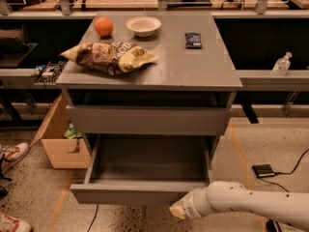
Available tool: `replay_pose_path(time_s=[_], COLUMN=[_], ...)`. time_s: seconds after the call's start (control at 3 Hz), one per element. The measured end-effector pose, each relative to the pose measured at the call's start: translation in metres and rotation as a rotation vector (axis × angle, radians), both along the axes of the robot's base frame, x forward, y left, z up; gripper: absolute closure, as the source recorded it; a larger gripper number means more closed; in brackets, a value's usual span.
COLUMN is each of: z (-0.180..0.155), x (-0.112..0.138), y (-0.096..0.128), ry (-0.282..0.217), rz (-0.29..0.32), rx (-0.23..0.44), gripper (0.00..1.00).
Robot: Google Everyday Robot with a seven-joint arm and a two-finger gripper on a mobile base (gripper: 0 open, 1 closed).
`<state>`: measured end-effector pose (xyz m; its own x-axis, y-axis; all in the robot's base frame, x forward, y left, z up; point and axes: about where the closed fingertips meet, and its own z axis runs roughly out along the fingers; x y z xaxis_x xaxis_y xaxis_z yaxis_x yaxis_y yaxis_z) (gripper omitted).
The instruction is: Close middle drawer
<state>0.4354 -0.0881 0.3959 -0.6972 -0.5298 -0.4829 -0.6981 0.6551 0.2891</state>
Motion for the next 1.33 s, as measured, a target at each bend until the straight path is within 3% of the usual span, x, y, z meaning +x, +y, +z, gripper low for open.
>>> replay_pose_path(time_s=[0.33, 0.67, 1.33], z=[-0.001, 0.004, 0.017], x=[0.003, 0.02, 0.07], y=[0.004, 0.017, 0.056], ry=[-0.016, -0.071, -0.206], rz=[0.005, 0.06, 0.218], rx=[0.012, 0.047, 0.087], gripper=[1.0, 1.0, 1.0])
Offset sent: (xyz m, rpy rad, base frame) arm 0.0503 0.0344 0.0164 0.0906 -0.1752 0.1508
